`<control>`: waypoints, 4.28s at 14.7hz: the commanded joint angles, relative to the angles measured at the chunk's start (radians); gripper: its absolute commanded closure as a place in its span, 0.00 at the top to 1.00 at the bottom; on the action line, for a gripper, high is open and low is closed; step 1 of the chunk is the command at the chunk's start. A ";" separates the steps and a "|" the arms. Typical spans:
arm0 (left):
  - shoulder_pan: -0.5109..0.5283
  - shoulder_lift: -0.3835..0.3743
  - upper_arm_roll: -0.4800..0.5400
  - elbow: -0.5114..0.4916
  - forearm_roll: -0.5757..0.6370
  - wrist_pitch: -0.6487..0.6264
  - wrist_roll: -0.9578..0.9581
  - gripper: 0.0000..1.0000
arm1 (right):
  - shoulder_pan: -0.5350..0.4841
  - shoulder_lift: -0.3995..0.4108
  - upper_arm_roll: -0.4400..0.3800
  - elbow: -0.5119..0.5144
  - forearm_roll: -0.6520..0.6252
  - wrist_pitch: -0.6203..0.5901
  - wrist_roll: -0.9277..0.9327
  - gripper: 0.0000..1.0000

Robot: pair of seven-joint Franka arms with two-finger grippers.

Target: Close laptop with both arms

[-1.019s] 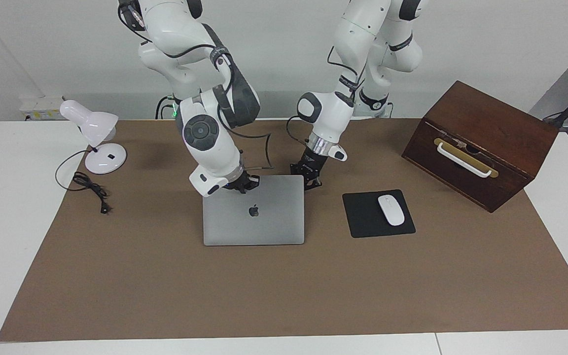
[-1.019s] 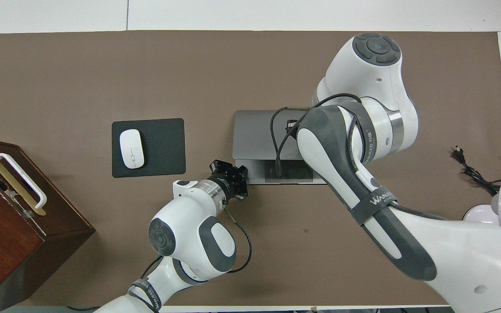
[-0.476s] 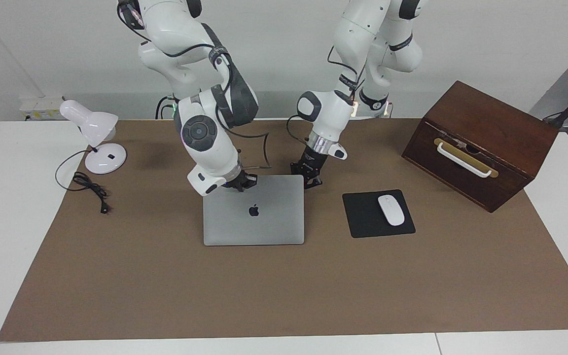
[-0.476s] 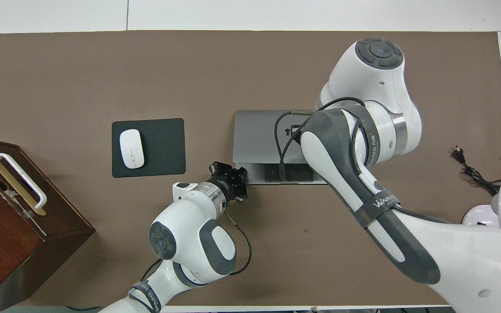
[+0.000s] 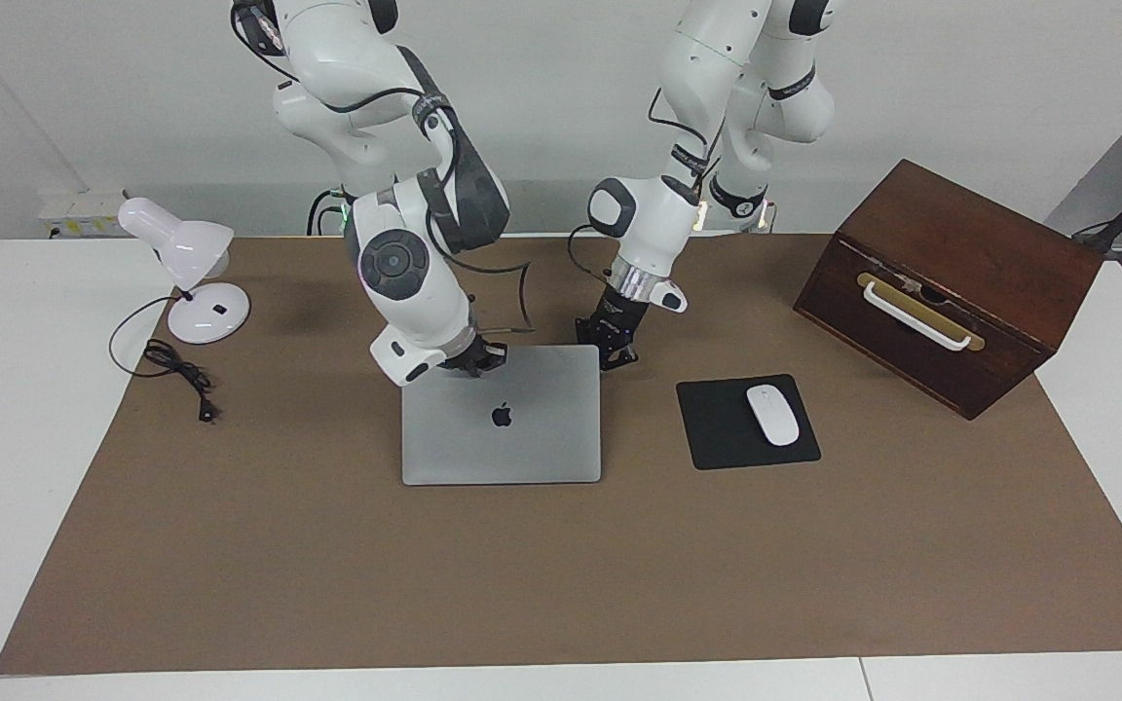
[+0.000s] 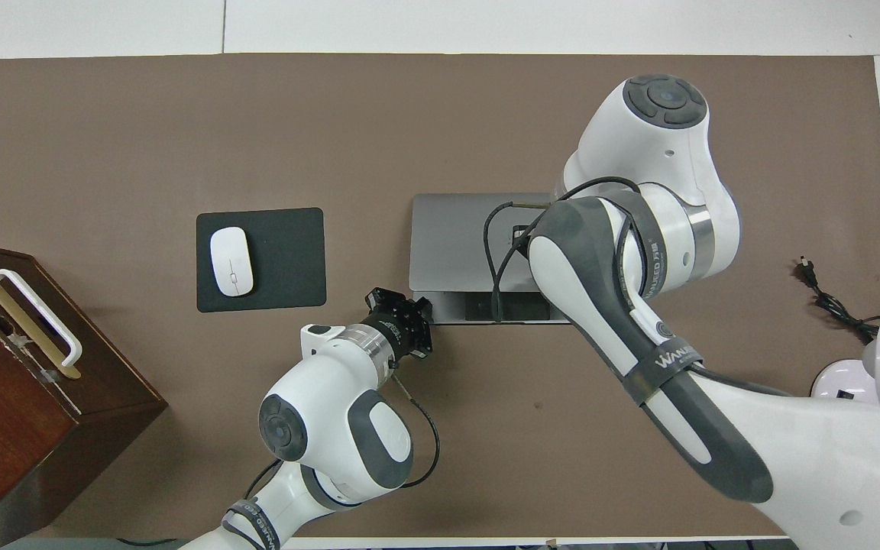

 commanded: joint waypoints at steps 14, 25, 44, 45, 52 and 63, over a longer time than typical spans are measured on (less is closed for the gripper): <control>-0.022 -0.002 0.012 -0.062 -0.024 0.001 0.007 0.00 | -0.004 -0.064 -0.002 -0.135 0.025 0.090 -0.022 0.00; -0.022 -0.002 0.012 -0.062 -0.024 0.001 0.007 0.00 | -0.002 -0.088 -0.001 -0.205 0.025 0.148 -0.022 0.00; -0.022 -0.002 0.012 -0.064 -0.024 0.001 0.009 0.00 | -0.002 -0.119 -0.001 -0.297 0.025 0.220 -0.040 0.00; -0.022 -0.002 0.012 -0.064 -0.024 0.001 0.009 0.00 | -0.002 -0.120 -0.001 -0.300 0.025 0.228 -0.040 0.00; -0.022 -0.002 0.012 -0.064 -0.024 0.001 0.009 0.00 | -0.002 -0.126 -0.001 -0.320 0.025 0.243 -0.040 0.00; -0.022 -0.002 0.012 -0.064 -0.024 0.001 0.009 0.00 | -0.001 -0.131 -0.001 -0.339 0.025 0.269 -0.040 0.00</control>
